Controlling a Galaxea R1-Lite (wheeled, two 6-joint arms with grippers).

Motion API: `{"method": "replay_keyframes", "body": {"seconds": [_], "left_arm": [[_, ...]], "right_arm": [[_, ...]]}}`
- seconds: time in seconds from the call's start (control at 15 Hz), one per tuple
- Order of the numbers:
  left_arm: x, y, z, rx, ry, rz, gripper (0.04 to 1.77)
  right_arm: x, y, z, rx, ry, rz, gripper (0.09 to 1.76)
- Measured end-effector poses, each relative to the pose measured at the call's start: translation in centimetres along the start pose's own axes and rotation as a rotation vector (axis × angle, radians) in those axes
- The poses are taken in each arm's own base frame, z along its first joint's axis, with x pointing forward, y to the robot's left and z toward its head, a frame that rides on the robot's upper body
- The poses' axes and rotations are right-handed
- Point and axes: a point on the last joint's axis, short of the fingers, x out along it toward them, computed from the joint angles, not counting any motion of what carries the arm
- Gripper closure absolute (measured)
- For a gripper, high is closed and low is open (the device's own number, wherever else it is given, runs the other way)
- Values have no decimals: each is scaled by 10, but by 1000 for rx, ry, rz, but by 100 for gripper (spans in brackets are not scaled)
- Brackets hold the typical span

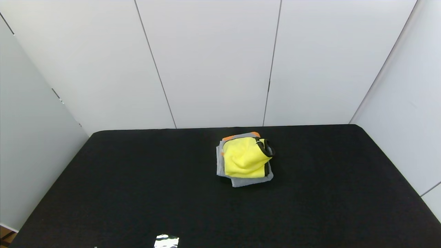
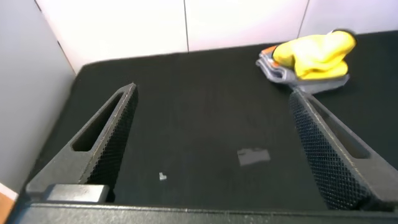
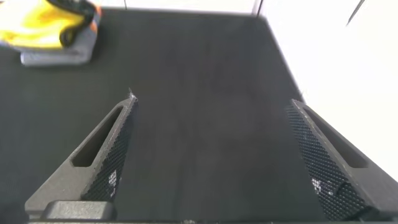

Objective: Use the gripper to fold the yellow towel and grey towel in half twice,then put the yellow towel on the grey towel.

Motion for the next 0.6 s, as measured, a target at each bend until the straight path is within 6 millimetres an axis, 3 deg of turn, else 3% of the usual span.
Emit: {"method": "replay_keyframes", "body": {"seconds": [0.33, 0.6], "left_arm": [[2, 0, -34, -29, 191, 68, 9], [2, 0, -35, -39, 200, 75, 9]], "right_arm": [[1, 0, -5, 19, 20, 1, 14], [1, 0, -5, 19, 23, 1, 14]]}}
